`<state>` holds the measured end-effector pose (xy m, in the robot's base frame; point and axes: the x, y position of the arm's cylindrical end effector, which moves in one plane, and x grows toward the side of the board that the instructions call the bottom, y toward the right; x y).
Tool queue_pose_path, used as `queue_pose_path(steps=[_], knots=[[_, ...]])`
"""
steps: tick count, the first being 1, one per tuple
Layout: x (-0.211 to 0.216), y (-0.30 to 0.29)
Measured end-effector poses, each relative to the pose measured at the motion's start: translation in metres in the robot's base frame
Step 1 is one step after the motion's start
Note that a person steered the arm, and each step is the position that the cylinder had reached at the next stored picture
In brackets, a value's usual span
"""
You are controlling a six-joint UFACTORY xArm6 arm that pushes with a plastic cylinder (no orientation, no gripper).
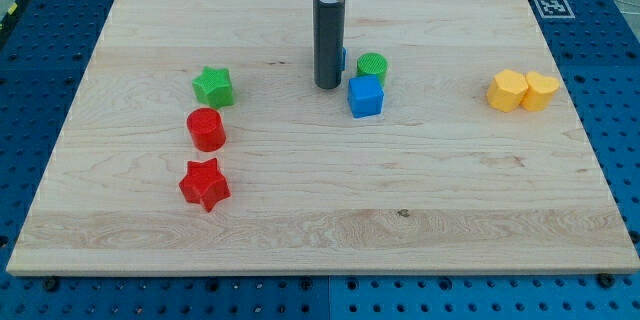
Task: Move the blue cube below to the green circle
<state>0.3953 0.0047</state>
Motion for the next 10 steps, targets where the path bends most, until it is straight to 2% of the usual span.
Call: queue_pose_path(steps=[7,10], knots=[[0.004,0.017],[0.042,0.02]])
